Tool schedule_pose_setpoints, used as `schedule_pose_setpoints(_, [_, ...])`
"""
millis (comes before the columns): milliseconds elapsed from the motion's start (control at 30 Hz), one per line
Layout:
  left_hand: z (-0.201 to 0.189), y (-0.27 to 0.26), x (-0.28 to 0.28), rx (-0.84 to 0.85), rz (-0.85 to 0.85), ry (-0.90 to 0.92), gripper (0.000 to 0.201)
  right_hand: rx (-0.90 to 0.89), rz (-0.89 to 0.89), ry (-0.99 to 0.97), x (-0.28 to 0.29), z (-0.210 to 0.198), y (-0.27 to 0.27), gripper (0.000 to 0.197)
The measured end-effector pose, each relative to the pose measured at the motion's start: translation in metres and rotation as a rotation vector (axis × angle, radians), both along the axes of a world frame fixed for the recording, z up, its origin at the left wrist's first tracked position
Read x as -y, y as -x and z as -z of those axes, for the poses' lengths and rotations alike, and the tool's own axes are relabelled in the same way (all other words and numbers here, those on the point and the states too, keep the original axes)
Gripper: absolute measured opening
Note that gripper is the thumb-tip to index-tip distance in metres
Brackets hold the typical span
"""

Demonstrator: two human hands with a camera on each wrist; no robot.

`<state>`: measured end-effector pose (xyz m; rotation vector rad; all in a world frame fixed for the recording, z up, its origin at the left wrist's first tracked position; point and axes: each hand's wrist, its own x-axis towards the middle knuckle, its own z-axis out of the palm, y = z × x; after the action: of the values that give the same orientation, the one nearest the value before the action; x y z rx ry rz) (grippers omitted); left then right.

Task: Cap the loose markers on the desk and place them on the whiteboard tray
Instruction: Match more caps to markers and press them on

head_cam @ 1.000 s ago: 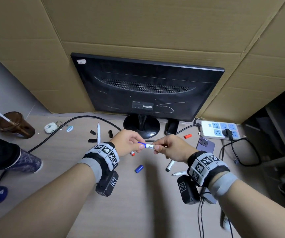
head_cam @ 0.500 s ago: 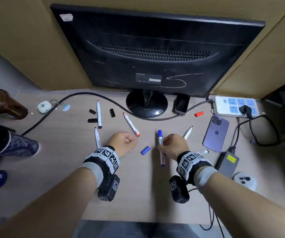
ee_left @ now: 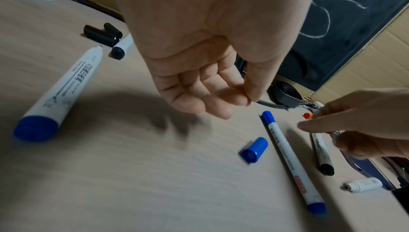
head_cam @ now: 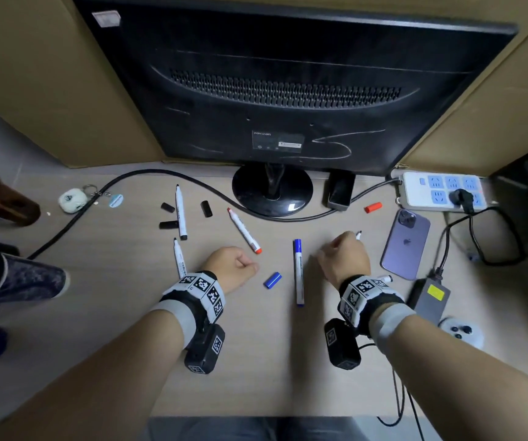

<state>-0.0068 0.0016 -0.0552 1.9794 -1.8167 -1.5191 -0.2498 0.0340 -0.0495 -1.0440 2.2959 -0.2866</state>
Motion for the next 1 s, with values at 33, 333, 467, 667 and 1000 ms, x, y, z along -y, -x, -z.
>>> schedule_pose_setpoints(33, [-0.001,0.000,0.001,-0.001,-0.005,0.001,0.016,-0.013,0.031,-0.026,0.001,-0.002,0.006,0.035])
schedule_pose_setpoints(333, [0.006,-0.006,0.001,0.005,-0.007,-0.004,0.017,0.062,0.284,-0.175,0.007,0.008,0.030,0.023])
schedule_pose_setpoints(467, [0.009,-0.006,-0.001,0.004,-0.019,-0.007,0.017,0.089,0.257,-0.151,0.005,0.018,0.035,0.025])
schedule_pose_setpoints(667, [-0.003,-0.003,0.003,0.011,-0.031,0.013,0.016,0.210,0.115,0.007,-0.001,0.003,0.037,0.014])
schedule_pose_setpoints(1000, [-0.033,-0.045,0.028,0.130,-0.186,0.160,0.015,0.665,-0.202,0.088,0.025,-0.028,-0.032,0.017])
